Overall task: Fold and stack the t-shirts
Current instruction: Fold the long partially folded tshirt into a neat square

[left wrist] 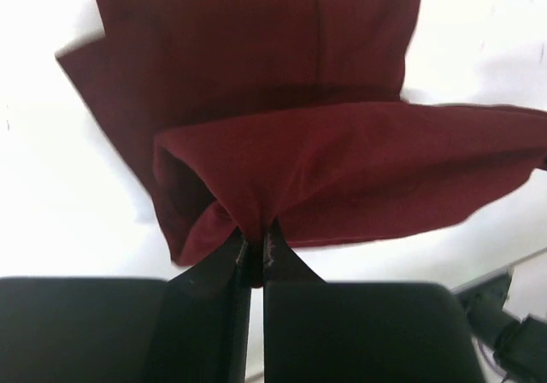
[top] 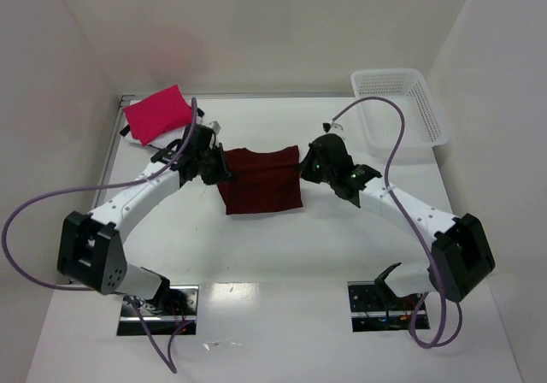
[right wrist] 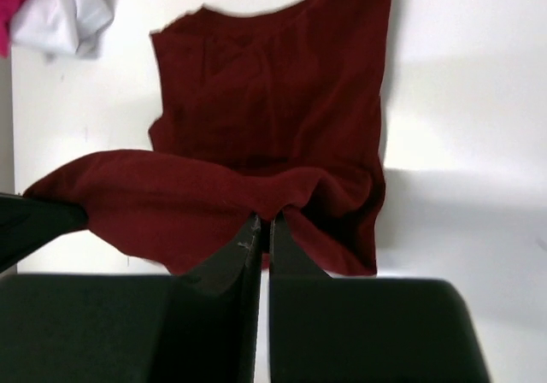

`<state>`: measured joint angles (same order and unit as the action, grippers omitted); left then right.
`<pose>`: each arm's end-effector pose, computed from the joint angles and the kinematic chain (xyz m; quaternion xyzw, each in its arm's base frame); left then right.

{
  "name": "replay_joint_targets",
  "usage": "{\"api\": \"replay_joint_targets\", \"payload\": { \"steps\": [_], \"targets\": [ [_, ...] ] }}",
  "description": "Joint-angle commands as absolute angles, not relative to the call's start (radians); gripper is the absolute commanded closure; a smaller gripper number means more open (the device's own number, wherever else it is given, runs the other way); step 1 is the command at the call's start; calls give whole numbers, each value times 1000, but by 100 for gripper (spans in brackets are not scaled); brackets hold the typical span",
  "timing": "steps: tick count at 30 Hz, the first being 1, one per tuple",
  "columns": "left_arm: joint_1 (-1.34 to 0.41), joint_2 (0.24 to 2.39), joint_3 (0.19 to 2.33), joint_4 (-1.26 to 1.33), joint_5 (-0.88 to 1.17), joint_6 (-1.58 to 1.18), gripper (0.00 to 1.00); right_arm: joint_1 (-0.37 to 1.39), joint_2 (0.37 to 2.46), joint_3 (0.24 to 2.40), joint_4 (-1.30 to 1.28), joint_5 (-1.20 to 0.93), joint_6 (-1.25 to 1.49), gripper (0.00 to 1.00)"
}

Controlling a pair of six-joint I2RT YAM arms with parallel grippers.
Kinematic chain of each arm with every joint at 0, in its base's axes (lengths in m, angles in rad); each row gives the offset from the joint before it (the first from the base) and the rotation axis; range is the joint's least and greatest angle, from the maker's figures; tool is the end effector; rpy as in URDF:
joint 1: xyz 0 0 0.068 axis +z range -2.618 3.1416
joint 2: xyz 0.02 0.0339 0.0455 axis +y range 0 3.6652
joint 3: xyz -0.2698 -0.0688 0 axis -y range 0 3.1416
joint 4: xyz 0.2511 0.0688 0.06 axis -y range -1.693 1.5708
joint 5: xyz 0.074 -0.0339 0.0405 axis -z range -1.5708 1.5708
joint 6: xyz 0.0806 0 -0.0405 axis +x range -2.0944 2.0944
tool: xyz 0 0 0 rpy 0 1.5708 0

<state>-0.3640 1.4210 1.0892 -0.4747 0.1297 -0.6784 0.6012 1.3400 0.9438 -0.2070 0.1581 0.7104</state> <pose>0.3170 -0.1319 0.2441 -0.1211 0.9183 -0.2374 0.2928 0.2872 0.1816 0.2475 0.0848 0.8792 0.2274 0.4101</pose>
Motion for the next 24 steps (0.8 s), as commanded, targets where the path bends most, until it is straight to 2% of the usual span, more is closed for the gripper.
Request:
{"api": "replay_joint_targets", "payload": {
  "steps": [1,9,12,13,14,15,16,17,19,20,24],
  "targets": [
    [-321,1502,1191,-419,151,-620,100,554,1403,1045,-87,166,654,97],
    [-215,1695,1371,-394,238,-583,100,500,1631,1252,-68,115,624,95],
    [-187,1794,1438,-405,267,-567,93,485,1746,1331,-72,101,614,90],
    [-181,1833,1455,-405,279,-557,83,480,1783,1346,-77,97,609,87],
    [-170,1858,1481,-405,288,-552,56,480,1820,1369,-81,92,604,77],
    [-164,1890,1507,-405,297,-546,31,480,1839,1390,-86,96,604,59],
    [-159,1920,1522,-405,302,-534,26,476,1856,1400,-86,101,604,46],
    [-153,1933,1534,-405,302,-529,20,471,1875,1411,-90,101,604,39],
    [-137,1951,1560,-401,302,-512,2,457,1887,1417,-95,107,604,25],
    [-129,1951,1564,-396,302,-506,0,451,1887,1417,-91,120,609,20],
    [-103,1947,1580,-396,313,-479,0,423,1859,1387,-86,124,615,19]
  ]
}}
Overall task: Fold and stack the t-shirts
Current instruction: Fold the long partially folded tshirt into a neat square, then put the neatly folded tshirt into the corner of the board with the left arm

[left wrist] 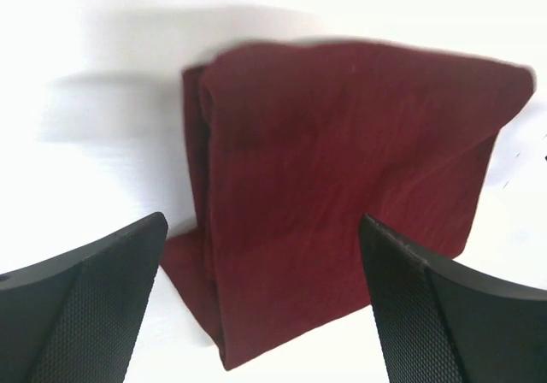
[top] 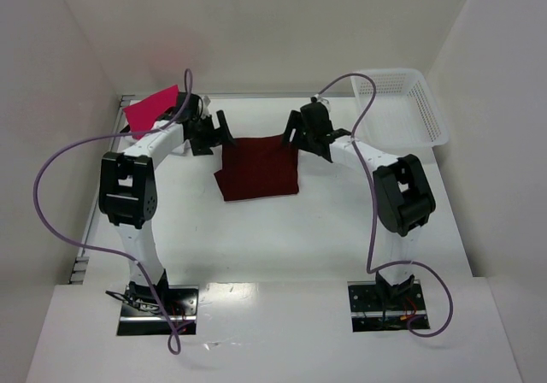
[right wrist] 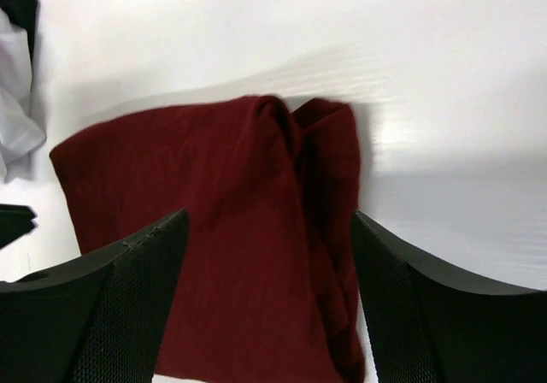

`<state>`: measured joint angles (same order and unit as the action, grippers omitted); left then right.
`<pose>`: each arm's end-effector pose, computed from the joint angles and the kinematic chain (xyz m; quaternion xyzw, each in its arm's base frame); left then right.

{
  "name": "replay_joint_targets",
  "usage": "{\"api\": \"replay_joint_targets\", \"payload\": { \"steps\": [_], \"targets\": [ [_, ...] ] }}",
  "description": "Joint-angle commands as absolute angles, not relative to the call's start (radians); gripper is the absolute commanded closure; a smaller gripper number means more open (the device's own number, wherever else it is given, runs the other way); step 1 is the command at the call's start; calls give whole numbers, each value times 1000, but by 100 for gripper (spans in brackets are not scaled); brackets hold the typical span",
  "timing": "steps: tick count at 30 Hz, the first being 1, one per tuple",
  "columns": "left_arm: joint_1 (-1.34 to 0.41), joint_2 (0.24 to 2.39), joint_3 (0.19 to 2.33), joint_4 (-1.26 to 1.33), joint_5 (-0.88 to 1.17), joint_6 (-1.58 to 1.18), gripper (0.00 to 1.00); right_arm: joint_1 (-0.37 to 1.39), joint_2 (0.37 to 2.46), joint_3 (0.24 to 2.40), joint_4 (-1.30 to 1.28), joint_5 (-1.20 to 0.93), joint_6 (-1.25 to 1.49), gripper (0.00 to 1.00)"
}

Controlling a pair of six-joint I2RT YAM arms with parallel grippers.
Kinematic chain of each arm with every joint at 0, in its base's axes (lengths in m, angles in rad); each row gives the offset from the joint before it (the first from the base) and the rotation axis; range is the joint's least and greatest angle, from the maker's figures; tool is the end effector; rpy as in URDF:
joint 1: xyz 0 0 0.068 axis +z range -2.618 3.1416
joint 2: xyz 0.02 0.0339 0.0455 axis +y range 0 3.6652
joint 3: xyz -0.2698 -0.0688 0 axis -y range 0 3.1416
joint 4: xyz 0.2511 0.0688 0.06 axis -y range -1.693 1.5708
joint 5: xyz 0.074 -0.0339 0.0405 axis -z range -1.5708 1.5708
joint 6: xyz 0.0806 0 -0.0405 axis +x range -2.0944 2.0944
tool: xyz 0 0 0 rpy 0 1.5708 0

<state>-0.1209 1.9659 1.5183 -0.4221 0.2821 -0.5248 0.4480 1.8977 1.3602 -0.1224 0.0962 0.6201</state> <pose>0.4677 -0.0794 0.1922 -0.1392 0.9206 -0.2331 0.2805 0.4314 0.1987 0.1974 0.0982 0.8919 0.1865 0.4002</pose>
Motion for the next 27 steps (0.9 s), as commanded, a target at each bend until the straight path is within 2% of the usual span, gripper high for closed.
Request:
{"api": "replay_joint_targets", "payload": {
  "steps": [1,3,5,9,15,20,27],
  "targets": [
    [-103,1941,1580,-400,317,-473,0,423,1845,1372,-81,110,615,20],
    [-103,1937,1555,-407,327,-466,0,423,1825,1319,-58,70,615,25],
    [-103,1931,1529,-394,342,-466,0,423,1818,1275,-40,49,619,37],
    [-139,1903,1454,-374,312,-466,3,423,1823,1197,-7,-39,637,42],
    [-161,1793,1276,-327,227,-512,4,463,1819,1170,18,-50,661,57],
    [-161,1717,1143,-279,160,-586,1,469,1858,1238,-9,-12,644,61],
    [-170,1739,1127,-231,132,-621,1,469,1951,1359,-101,96,615,67]
  ]
}}
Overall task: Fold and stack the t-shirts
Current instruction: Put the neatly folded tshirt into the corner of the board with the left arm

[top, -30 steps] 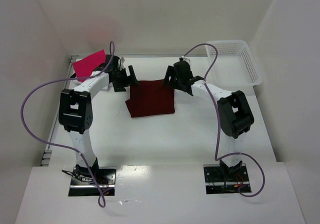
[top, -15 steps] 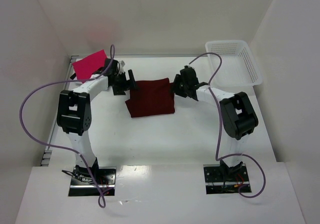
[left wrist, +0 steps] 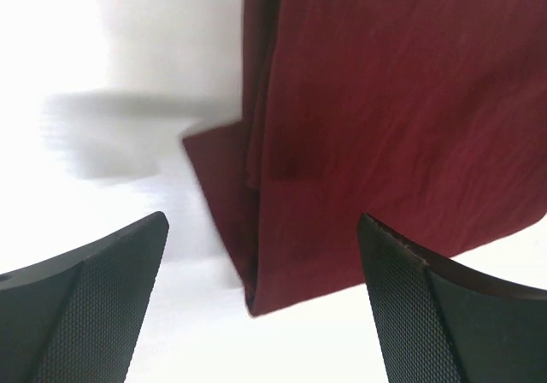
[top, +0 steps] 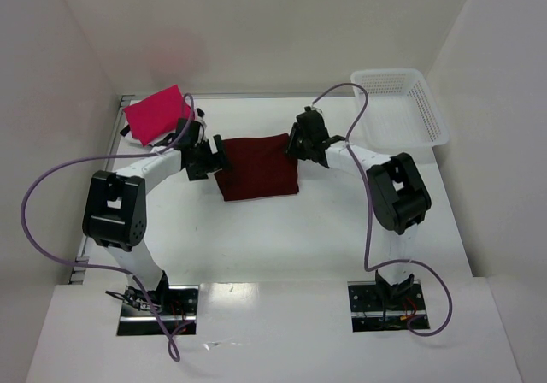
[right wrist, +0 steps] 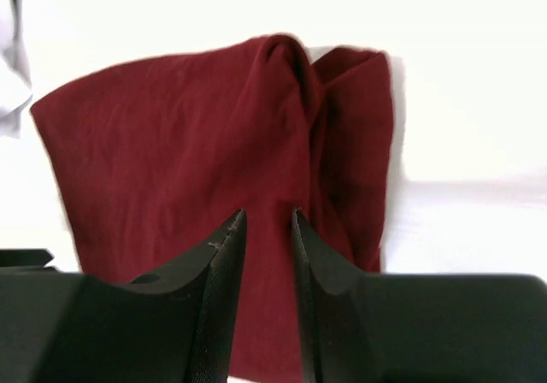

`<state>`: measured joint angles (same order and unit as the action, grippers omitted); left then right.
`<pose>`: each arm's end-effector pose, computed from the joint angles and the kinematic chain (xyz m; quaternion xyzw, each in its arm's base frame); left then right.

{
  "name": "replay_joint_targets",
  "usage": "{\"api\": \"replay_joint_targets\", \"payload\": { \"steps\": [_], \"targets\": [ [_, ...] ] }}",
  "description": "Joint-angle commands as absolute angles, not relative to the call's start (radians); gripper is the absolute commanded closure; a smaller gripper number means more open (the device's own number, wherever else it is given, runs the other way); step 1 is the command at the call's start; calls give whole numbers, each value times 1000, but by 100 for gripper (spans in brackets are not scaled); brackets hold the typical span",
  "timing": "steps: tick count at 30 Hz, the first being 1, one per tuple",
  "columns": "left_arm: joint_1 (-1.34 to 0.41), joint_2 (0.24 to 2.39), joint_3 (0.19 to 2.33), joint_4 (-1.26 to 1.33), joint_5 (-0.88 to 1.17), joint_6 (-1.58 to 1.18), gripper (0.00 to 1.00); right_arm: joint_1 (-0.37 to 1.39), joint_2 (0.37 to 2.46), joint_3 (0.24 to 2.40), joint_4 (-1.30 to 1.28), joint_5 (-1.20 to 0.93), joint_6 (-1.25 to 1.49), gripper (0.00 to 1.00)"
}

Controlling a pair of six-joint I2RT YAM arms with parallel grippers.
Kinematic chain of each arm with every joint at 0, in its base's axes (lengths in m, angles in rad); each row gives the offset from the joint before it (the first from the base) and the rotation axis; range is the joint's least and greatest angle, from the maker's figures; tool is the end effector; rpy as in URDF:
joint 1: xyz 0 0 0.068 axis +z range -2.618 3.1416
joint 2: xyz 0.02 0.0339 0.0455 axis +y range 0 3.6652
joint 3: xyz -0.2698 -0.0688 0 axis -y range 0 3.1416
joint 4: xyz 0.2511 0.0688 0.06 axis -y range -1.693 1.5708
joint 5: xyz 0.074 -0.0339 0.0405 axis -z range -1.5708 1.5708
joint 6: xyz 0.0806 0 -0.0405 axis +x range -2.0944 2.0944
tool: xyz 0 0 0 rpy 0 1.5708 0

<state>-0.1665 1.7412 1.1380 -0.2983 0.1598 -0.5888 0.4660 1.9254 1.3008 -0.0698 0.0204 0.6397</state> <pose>0.3942 -0.0792 0.1659 -0.1717 0.9261 -0.1908 0.2765 0.4217 0.2103 0.1694 0.0829 0.9017 0.2149 0.3659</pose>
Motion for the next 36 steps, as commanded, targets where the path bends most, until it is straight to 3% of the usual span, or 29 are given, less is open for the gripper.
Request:
{"api": "replay_joint_targets", "payload": {
  "steps": [1,12,16,29,36],
  "targets": [
    [-170,1746,1131,-217,132,-624,1,469,1958,1365,-101,103,615,67],
    [-179,1876,1175,-178,150,-633,5,469,2100,1428,-152,121,615,70],
    [-179,1904,1175,-144,179,-652,6,448,2109,1428,-152,112,615,74],
    [-241,2004,1152,-44,224,-798,8,448,2128,1428,-132,71,615,74],
    [-267,2054,1131,-2,240,-833,19,448,2146,1428,-132,61,615,74]
  ]
}}
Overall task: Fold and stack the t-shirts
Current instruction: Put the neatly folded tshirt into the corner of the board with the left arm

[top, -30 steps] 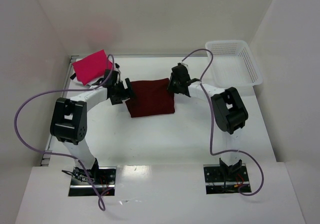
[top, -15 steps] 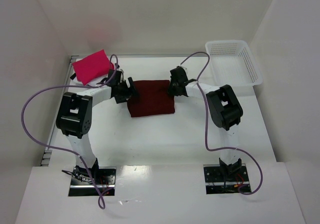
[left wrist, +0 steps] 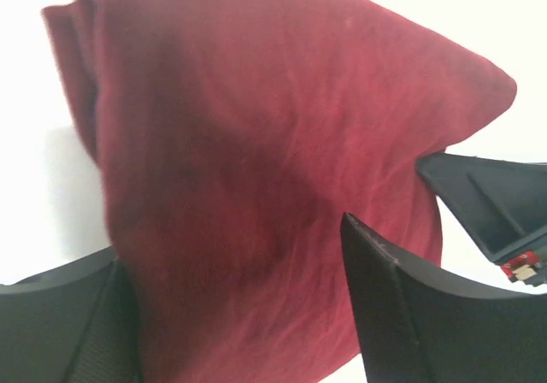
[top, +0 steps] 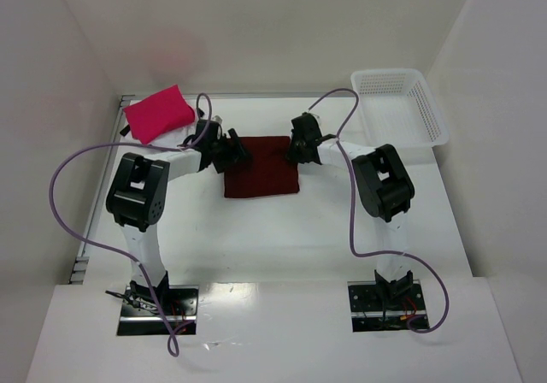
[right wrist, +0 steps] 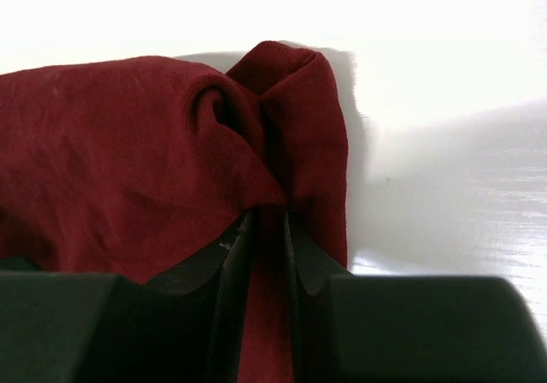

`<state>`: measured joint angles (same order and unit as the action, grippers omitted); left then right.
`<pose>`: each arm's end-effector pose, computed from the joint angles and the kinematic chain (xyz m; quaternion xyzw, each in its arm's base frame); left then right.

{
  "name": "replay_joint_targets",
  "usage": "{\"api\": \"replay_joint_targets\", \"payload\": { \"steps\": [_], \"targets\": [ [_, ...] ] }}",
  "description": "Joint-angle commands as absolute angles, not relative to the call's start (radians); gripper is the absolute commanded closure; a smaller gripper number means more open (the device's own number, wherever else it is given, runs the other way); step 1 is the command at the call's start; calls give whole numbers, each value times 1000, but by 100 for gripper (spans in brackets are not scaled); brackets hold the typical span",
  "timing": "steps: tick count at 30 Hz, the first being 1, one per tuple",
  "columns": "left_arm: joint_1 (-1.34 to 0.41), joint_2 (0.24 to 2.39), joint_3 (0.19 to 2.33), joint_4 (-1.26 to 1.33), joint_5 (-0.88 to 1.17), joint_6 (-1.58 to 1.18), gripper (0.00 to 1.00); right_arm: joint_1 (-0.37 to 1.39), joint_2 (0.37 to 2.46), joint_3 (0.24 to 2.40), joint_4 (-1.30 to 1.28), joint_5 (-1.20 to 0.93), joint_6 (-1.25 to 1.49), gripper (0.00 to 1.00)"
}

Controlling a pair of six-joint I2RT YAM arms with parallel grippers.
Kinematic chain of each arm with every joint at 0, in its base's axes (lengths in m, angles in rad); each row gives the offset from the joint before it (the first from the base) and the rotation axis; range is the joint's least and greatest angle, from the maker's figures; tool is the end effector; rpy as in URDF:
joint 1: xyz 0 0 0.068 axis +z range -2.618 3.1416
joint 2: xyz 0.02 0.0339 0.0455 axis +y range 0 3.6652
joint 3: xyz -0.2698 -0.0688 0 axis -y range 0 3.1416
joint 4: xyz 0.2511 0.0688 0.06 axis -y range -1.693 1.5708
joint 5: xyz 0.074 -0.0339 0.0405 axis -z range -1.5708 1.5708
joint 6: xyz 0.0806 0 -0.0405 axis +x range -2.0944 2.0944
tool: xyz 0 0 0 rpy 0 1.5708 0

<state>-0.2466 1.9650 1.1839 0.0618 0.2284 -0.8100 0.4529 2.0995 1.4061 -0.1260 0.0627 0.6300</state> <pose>0.4406 -0.1297 0.1279 -0.2063 0.8822 -0.2965 0.3021 0.4455 0.2112 0.1193 0.0937 0.9251 0.1640 0.3293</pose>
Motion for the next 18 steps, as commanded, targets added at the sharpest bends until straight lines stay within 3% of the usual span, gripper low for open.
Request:
{"api": "replay_joint_targets", "payload": {
  "steps": [1,4,10,11,13,16,18],
  "targets": [
    [-267,2054,1131,-2,248,-833,20,448,2146,1428,-132,61,615,75],
    [-267,2054,1131,-4,246,-833,37,448,2148,1428,-123,49,615,75],
    [-267,2054,1131,-12,239,-822,91,439,2153,1447,-134,29,615,73],
    [-267,2054,1133,-15,239,-819,97,439,2141,1447,-143,26,615,67],
    [-267,2054,1157,-38,239,-779,100,430,2119,1457,-160,-8,613,58],
    [-267,2054,1226,-94,224,-734,100,405,2042,1455,-195,-41,597,21],
    [-251,2039,1270,-134,203,-688,100,394,1948,1434,-202,-41,582,7]
  ]
}}
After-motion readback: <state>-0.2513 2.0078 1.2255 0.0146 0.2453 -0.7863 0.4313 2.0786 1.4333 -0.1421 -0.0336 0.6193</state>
